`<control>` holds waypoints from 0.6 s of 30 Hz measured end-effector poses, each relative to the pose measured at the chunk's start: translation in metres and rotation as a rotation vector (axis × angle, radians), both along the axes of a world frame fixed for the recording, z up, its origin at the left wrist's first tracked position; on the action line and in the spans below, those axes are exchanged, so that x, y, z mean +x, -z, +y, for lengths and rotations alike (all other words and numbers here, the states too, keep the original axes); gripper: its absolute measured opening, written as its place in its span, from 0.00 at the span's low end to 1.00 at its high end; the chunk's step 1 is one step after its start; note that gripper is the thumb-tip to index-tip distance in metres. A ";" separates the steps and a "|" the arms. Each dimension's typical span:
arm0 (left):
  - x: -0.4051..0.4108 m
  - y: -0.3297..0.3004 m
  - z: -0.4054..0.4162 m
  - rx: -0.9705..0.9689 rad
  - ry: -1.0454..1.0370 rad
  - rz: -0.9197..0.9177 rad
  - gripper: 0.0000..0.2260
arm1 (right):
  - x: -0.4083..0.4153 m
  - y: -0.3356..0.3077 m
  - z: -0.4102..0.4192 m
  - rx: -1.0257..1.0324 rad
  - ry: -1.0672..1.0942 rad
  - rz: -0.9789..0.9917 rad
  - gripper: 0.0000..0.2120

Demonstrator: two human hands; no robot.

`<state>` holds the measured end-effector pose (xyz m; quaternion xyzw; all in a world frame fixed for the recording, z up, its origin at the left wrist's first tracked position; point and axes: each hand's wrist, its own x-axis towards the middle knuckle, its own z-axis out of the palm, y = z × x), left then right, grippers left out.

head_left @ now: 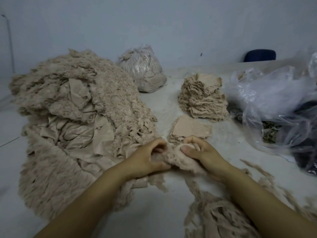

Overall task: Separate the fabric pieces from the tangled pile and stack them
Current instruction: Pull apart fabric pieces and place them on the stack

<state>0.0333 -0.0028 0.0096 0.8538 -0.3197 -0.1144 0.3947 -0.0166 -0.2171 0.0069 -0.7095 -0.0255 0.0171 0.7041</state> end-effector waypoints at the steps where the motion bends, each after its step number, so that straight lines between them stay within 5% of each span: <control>1: 0.001 0.000 -0.005 0.037 -0.008 -0.045 0.09 | 0.003 -0.003 0.001 0.026 0.058 -0.014 0.04; 2: 0.004 0.001 -0.005 0.065 -0.025 -0.086 0.02 | 0.006 -0.006 -0.002 0.050 0.159 -0.029 0.05; 5: 0.013 0.005 0.011 0.078 -0.100 -0.070 0.10 | 0.010 -0.016 -0.023 0.058 0.401 -0.038 0.08; 8: 0.009 -0.001 0.012 0.069 -0.007 0.073 0.14 | 0.009 -0.015 -0.020 -0.010 0.368 -0.055 0.09; 12: -0.012 -0.017 -0.035 -0.427 -0.115 0.640 0.27 | 0.005 -0.008 0.013 0.025 0.193 -0.139 0.13; 14: -0.015 -0.019 -0.051 -0.648 -0.272 0.905 0.22 | 0.003 -0.005 0.020 0.045 0.162 -0.165 0.15; 18: -0.003 -0.016 -0.057 -0.898 -0.496 0.852 0.05 | -0.001 -0.001 0.014 0.180 0.075 -0.076 0.12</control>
